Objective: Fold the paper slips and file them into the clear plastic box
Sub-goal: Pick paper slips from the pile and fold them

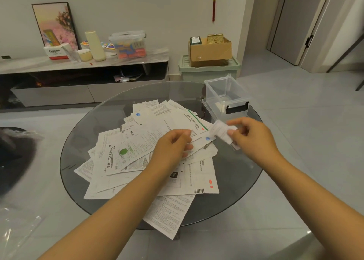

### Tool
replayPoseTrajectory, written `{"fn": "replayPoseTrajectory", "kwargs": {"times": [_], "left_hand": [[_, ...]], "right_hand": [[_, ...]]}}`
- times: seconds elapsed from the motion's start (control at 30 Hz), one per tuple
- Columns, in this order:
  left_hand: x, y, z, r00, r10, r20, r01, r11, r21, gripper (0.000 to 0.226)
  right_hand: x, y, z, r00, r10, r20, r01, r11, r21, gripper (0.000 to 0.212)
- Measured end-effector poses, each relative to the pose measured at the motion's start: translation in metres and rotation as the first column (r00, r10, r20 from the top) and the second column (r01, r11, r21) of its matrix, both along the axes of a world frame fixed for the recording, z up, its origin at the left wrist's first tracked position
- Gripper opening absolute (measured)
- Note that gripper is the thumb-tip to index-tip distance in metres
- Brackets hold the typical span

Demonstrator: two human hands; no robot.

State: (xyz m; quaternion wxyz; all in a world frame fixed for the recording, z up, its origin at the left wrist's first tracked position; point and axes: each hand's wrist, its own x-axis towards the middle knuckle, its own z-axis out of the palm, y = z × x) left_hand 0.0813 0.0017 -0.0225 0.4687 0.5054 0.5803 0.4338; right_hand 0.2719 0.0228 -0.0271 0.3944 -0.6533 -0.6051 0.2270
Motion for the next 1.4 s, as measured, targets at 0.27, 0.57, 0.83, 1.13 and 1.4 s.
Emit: {"fn": "replayPoseTrajectory", "kwargs": {"times": [0.27, 0.57, 0.83, 1.13, 1.4], "left_hand": [[0.001, -0.001, 0.000, 0.999, 0.031, -0.035, -0.032, 0.998, -0.051, 0.029], [-0.003, -0.001, 0.000, 0.998, 0.046, -0.034, -0.049, 0.996, -0.072, 0.029], [-0.002, -0.002, 0.002, 0.999, 0.036, -0.035, -0.038, 0.998, -0.054, 0.029], [-0.005, -0.005, 0.002, 0.993, 0.034, -0.112, -0.028, 0.998, 0.054, 0.029], [-0.008, -0.005, 0.004, 0.990, 0.037, -0.137, -0.027, 0.997, 0.078, 0.030]], "right_hand": [[0.010, 0.021, -0.030, 0.926, -0.136, 0.353, 0.168, 0.984, -0.061, 0.029], [0.004, 0.018, -0.030, 0.702, -0.022, 0.712, 0.102, 0.992, -0.069, 0.038], [0.003, 0.011, -0.032, 0.741, -0.044, 0.670, 0.099, 0.994, -0.044, 0.043], [-0.003, 0.009, -0.032, 0.819, -0.147, 0.554, 0.071, 0.985, 0.156, 0.048], [-0.007, 0.005, -0.030, 0.840, -0.148, 0.523, 0.059, 0.981, 0.183, 0.050]]}}
